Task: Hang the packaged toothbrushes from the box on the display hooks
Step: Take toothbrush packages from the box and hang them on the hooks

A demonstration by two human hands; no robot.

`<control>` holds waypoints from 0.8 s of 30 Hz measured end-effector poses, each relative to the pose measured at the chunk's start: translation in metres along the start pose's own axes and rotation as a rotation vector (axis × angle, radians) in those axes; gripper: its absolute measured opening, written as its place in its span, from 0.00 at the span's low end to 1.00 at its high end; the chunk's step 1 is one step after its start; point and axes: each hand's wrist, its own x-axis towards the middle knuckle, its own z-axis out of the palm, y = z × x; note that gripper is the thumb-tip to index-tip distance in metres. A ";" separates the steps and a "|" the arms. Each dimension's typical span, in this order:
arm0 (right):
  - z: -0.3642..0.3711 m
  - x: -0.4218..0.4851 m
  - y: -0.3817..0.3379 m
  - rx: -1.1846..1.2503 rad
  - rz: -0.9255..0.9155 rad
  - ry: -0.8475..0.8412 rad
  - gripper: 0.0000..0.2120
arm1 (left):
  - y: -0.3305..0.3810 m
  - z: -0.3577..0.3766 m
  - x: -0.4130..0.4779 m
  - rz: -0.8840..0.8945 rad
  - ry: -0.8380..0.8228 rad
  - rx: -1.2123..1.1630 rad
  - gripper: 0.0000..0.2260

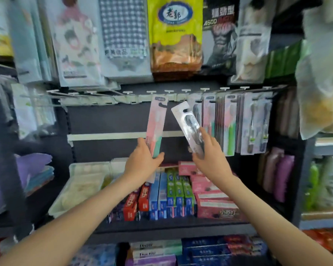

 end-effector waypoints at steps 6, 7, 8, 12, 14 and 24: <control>-0.011 0.026 0.020 -0.096 0.053 0.008 0.35 | 0.012 0.026 0.012 -0.044 0.032 -0.112 0.21; -0.010 0.031 0.022 -0.127 0.064 -0.009 0.35 | 0.013 0.030 0.015 -0.070 0.032 -0.141 0.21; -0.010 0.036 0.025 -0.155 0.076 -0.028 0.35 | 0.014 0.033 0.018 -0.091 0.034 -0.165 0.21; -0.007 0.055 0.034 -0.238 0.129 -0.060 0.37 | 0.019 0.040 0.031 -0.117 0.054 -0.181 0.21; -0.003 0.064 0.038 -0.272 0.140 -0.056 0.37 | 0.022 0.043 0.037 -0.117 0.064 -0.172 0.22; 0.035 0.098 0.046 -0.291 0.229 -0.056 0.35 | 0.022 0.047 0.050 -0.096 0.087 -0.112 0.21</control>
